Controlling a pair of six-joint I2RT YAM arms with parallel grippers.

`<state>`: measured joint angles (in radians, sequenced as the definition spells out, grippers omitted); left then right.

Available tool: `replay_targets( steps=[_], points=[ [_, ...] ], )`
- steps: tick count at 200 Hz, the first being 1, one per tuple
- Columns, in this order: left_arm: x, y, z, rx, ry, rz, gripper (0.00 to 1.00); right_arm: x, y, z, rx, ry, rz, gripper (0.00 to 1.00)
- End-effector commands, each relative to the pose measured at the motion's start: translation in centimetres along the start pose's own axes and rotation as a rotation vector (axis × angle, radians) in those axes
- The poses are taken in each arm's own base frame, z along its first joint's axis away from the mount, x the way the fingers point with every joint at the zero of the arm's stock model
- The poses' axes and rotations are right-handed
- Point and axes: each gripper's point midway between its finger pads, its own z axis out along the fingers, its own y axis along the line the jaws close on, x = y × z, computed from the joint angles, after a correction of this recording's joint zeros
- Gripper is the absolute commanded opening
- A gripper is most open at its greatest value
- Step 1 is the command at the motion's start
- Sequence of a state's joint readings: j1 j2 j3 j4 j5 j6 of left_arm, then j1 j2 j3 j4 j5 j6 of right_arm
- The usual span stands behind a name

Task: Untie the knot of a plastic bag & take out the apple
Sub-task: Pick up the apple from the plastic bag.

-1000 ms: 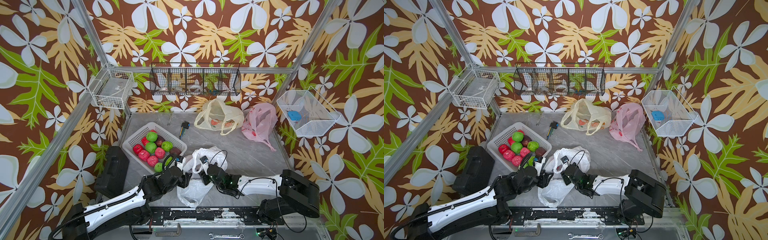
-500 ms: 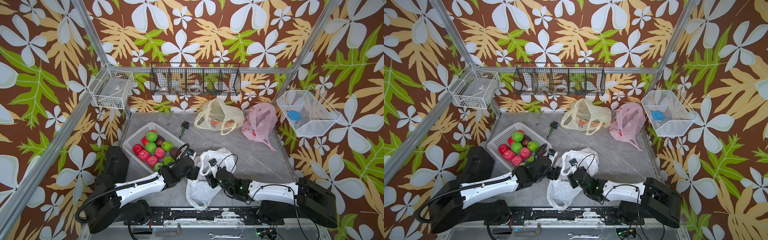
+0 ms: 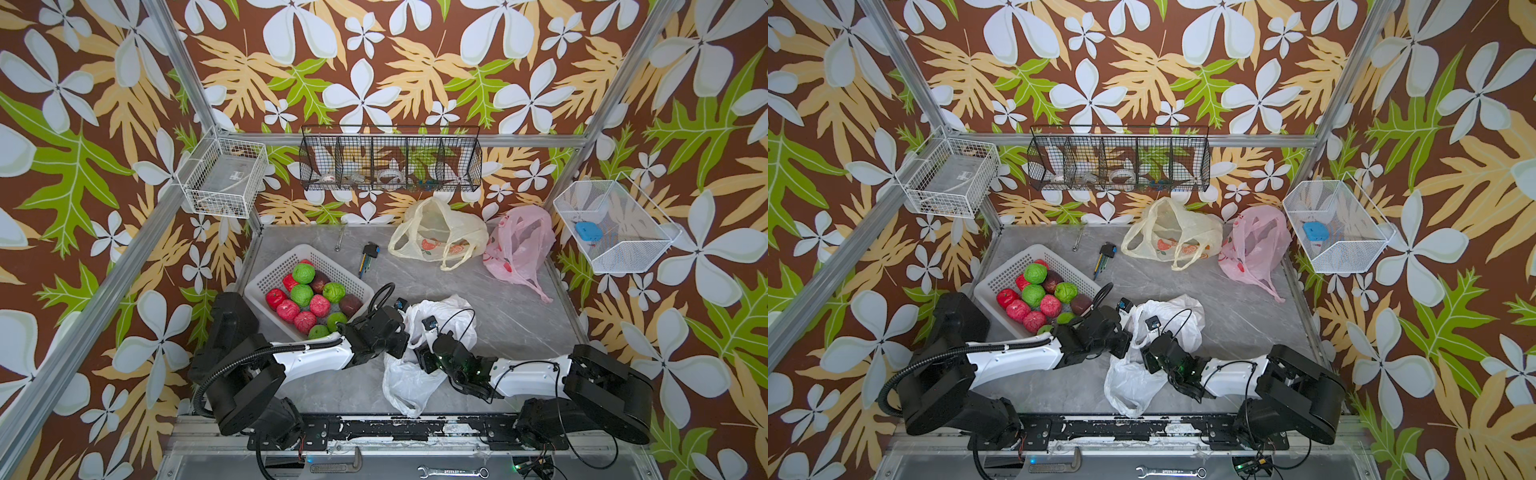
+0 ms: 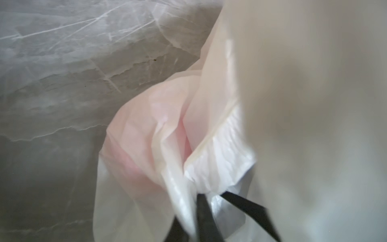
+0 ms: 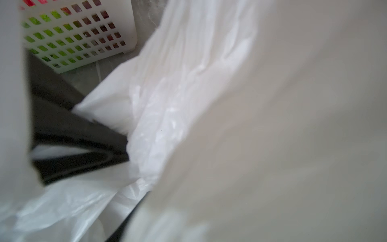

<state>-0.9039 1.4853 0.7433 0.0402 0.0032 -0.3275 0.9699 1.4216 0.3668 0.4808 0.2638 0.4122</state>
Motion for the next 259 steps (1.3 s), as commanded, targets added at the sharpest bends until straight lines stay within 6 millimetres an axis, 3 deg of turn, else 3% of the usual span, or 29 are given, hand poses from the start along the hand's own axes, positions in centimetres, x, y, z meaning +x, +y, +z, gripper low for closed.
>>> replay_targets(
  steps=[1,46,70,126,148,176,219,259],
  points=[
    [-0.3,-1.5,-0.7,0.078,0.005,0.022,0.0,0.4,-0.7,-0.1,0.028,-0.012,0.035,0.62],
    [-1.4,-3.6,-4.9,0.159,-0.071,0.032,0.0,1.0,-1.9,-2.5,0.021,-0.064,0.084,0.66],
    [-2.4,-3.1,-6.6,0.151,-0.148,-0.025,0.0,0.4,-2.0,-4.3,-0.023,-0.127,0.093,0.69],
    [-2.6,-3.1,-5.2,0.15,-0.124,-0.058,0.0,-1.9,-1.3,-6.7,-0.088,-0.209,0.065,0.75],
    [-2.4,-3.1,-5.0,0.158,-0.122,-0.062,0.0,-2.2,-1.4,-6.3,-0.06,-0.192,0.059,0.77],
    [-1.9,-3.0,-4.9,0.161,-0.113,-0.063,0.0,-1.1,-2.5,-4.2,0.038,-0.071,0.072,0.79],
    [-0.8,-2.8,-4.7,0.172,-0.1,-0.077,0.0,-0.1,-0.4,-1.0,-0.022,0.041,0.07,0.8],
    [-0.1,-2.7,-4.5,0.178,-0.093,-0.086,0.0,-1.8,0.6,0.1,-0.038,0.017,0.043,0.79]
  ],
)
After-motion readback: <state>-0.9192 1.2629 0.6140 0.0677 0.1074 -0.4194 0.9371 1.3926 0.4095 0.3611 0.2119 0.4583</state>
